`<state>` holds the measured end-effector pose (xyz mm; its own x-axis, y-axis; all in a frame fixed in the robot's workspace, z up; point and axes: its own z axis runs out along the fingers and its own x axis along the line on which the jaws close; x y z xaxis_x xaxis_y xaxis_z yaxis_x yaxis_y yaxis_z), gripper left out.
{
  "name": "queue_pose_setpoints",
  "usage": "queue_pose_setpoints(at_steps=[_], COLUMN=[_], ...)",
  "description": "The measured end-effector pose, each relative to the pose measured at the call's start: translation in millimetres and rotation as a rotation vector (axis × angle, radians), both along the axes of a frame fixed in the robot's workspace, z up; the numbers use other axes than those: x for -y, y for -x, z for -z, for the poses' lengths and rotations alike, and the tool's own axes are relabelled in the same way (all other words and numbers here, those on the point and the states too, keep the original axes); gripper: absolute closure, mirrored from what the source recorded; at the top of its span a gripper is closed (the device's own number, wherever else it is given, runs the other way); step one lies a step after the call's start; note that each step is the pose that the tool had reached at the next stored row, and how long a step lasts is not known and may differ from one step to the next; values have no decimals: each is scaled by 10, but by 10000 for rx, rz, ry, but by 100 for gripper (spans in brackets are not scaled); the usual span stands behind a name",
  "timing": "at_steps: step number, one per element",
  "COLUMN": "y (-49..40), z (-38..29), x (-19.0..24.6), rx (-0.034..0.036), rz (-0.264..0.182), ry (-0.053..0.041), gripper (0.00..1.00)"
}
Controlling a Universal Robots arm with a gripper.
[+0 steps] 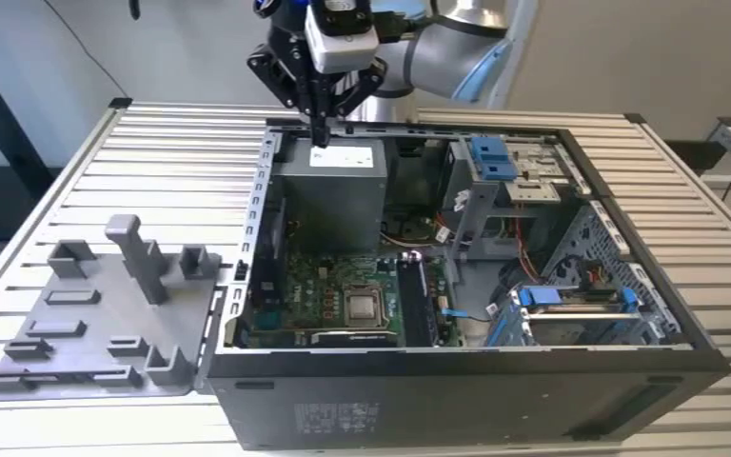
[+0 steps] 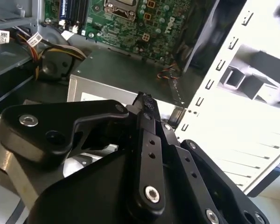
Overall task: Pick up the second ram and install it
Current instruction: 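Reach for the second ram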
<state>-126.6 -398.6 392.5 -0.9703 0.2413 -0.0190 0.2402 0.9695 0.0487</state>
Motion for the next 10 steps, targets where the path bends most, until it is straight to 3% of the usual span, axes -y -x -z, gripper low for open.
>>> queue_pose_setpoints(at_steps=[5,10], y=[58,172], z=[5,8], x=[0,-1], rx=[0,1], rz=[-302,-436], ry=[0,-2], gripper=[89,89])
